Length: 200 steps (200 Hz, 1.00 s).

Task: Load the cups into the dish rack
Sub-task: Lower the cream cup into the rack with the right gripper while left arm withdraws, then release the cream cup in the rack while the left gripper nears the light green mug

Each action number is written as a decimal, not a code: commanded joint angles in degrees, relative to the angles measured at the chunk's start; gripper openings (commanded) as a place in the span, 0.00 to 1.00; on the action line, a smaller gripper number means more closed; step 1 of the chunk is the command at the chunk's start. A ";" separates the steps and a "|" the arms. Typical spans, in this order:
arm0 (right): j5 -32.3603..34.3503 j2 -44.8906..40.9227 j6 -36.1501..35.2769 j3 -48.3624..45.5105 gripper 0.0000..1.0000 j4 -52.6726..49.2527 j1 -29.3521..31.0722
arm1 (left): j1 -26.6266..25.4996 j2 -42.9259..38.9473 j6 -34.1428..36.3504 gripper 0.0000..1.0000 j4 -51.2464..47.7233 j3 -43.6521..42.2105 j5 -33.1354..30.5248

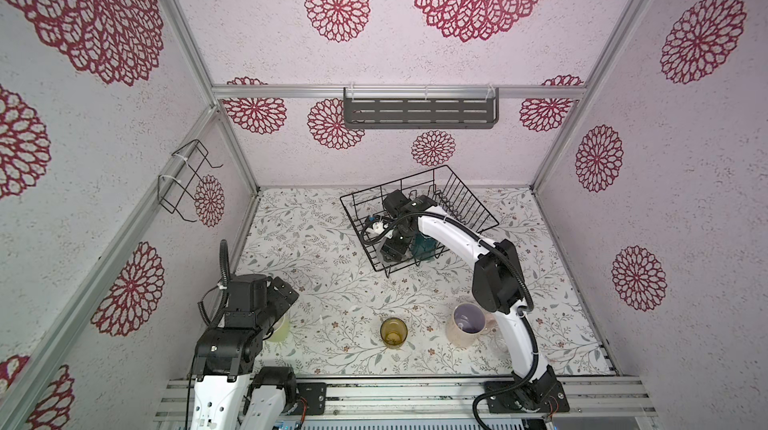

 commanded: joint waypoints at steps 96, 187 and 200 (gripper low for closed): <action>2.92 -0.91 -7.66 1.42 0.68 -2.14 1.65 | 11.79 4.09 -4.20 0.97 -1.52 -2.60 3.95; 5.36 0.42 -11.38 -0.96 0.84 -3.13 2.25 | 20.09 6.54 -3.14 0.97 4.63 -7.18 16.02; 5.38 0.46 -11.42 -0.93 0.85 -3.30 2.27 | 20.15 7.03 -2.19 0.97 3.34 -6.17 15.49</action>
